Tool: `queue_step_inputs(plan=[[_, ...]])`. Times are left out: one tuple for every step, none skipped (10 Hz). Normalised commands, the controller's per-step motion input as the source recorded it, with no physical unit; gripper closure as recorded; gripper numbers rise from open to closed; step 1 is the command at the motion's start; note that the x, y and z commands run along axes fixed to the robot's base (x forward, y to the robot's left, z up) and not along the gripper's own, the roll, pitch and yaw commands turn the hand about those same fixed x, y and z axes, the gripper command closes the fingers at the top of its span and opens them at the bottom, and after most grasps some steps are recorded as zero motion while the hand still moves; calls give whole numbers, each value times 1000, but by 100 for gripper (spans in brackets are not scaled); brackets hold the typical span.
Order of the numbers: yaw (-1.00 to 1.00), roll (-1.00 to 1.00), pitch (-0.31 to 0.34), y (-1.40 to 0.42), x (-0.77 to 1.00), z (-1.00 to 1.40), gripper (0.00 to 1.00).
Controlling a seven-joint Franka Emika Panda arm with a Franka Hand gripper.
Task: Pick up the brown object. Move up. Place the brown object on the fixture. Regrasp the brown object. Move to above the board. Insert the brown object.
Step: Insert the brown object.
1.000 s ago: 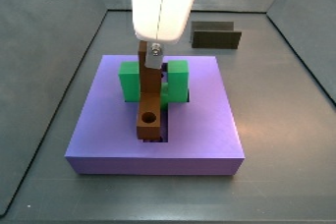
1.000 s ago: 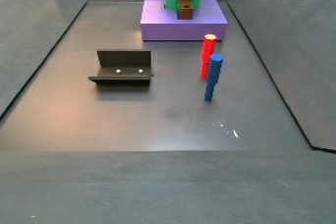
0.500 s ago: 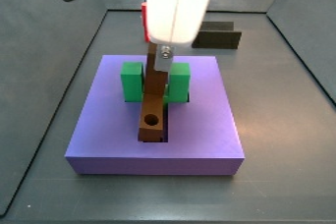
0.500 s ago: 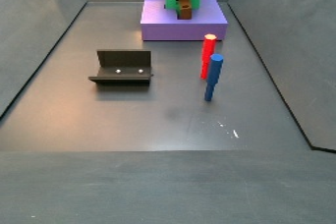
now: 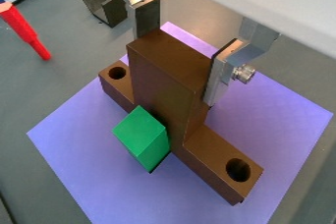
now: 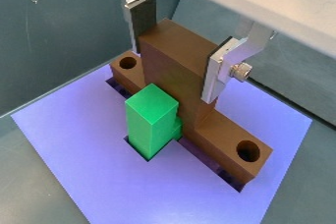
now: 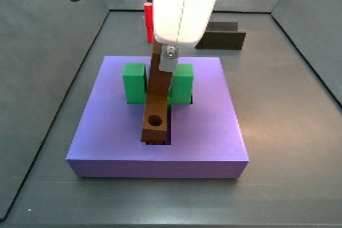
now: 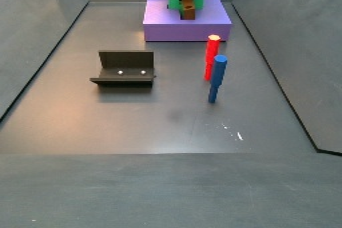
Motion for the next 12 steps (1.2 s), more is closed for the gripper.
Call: queue_step_inputs(plan=[[0,-187,-116,54,23,31,100],[0,-136,-99,57,0,77,100],[0,-213,-157,94,-63,100,100],[0,-221,-201,86,-91,129,100],[0,-180,-234,54,-91,43,100],[0,-114,-224,11,-66,0,100],[0,-63,-187,0,-54,-20,100],[0,-57,-174,0,-23,-40,100],[0,-14,-161,0,0,-83,100],[0,0,-101,0,0,-106,100],[-83,36,0,-17,20,-100,100],[-111,94,0,-34,0,-120,100]])
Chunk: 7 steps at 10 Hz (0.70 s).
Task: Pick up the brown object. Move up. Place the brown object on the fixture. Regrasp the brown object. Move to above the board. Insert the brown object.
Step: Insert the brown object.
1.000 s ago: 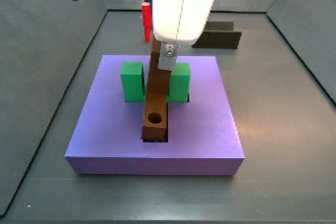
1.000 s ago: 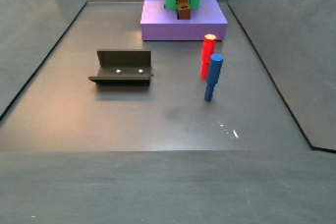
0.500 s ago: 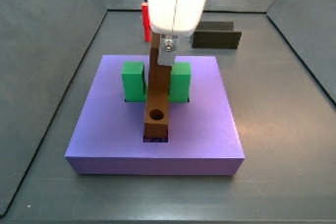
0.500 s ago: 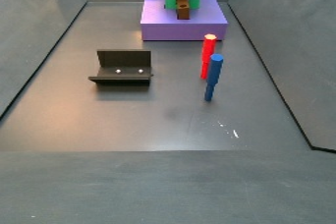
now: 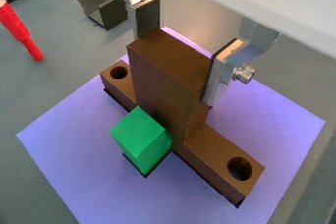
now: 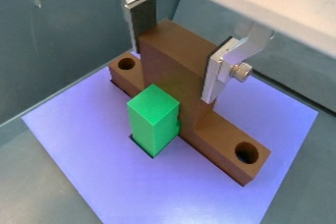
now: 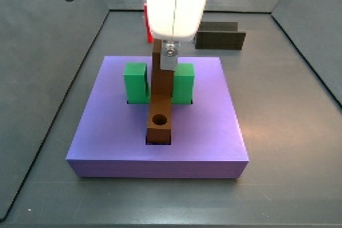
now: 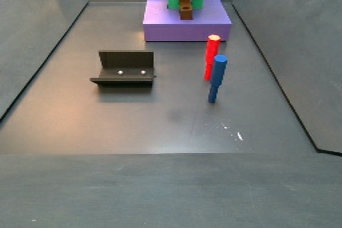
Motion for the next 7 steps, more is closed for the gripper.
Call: queue_step_inputs(plan=[[-143,124,0,-51,0,-137,100],[-134,134,0,-109,0,-231,100],[-114,141,0,-134,0,-380,100],[-106,84,-73,-106,0,-637,100],[-149,0,-173,0,-40,-911,100],[-180,0,-156,0,-20,-920,100],[-51,-43,0,11,11,-71,100]])
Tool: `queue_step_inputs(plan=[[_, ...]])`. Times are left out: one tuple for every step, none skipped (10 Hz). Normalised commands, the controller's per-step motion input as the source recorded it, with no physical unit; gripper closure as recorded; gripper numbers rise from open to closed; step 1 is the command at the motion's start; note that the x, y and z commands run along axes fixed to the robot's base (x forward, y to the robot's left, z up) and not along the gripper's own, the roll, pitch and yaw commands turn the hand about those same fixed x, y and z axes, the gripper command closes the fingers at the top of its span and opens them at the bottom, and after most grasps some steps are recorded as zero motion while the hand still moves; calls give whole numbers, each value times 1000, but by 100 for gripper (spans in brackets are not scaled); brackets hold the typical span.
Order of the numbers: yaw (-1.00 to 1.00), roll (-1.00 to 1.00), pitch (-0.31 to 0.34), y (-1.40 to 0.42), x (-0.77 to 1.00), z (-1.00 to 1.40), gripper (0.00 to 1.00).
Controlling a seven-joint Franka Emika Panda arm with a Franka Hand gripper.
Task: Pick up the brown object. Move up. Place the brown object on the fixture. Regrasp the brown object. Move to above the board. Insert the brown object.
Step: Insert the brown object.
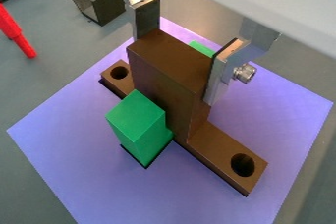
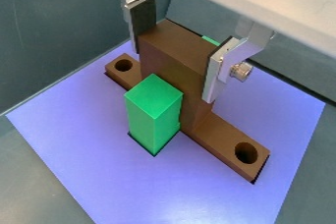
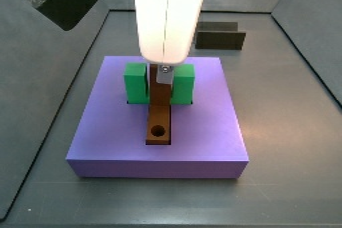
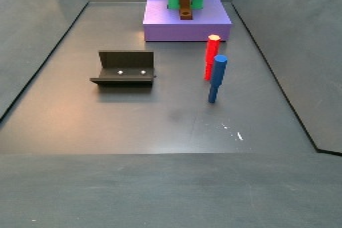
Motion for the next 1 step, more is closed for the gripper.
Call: queue_step_inputs(plan=[[0,0,0,0,0,0,100]])
